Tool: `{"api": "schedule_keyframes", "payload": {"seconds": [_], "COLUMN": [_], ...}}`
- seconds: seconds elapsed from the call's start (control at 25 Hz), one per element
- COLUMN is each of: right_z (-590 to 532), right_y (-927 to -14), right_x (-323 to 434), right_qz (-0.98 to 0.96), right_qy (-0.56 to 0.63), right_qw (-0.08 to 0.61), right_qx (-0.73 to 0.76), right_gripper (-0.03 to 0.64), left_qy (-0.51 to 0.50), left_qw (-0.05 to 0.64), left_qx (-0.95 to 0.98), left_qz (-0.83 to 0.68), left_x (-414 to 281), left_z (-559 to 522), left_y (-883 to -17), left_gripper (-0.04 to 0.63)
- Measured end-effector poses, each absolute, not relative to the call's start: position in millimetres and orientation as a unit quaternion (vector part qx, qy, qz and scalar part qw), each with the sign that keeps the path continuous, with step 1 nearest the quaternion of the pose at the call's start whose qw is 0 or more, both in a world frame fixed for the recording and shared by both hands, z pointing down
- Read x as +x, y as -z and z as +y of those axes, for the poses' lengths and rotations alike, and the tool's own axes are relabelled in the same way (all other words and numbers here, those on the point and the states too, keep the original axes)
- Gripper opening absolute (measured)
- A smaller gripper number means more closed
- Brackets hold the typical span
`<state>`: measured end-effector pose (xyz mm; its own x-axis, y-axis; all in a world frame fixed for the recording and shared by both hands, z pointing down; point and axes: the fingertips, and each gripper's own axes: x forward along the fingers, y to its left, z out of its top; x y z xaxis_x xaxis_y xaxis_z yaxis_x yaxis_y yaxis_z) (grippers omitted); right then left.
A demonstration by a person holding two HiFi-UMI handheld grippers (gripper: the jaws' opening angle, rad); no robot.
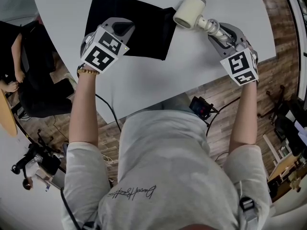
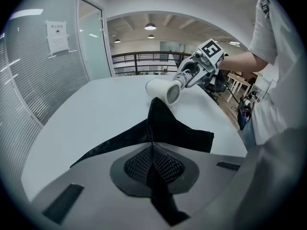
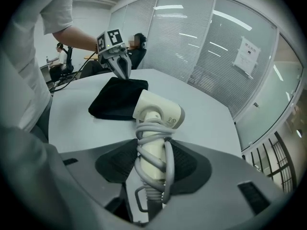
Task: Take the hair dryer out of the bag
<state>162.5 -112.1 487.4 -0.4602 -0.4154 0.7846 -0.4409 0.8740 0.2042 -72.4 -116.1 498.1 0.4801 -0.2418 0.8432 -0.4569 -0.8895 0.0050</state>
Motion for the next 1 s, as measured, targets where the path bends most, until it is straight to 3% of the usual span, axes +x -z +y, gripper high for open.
{"api": "schedule_keyframes", "payload": {"seconds": [1.0], "right_z": [-157], "right_y": [-512], "right_x": [155], "right_qz": [-0.811], "right_qy": [-0.051], "right_qw": [0.451], "right_qx": [0.368], "right_gripper": [0.219], "left_qy": [-0.421], "left_qw": [0.113], "left_qx": [0.862], "left_qz": [-0.259], "left_x": [-63], "left_z": [-113], "left_y": [-497], "left_gripper": [0.018]}}
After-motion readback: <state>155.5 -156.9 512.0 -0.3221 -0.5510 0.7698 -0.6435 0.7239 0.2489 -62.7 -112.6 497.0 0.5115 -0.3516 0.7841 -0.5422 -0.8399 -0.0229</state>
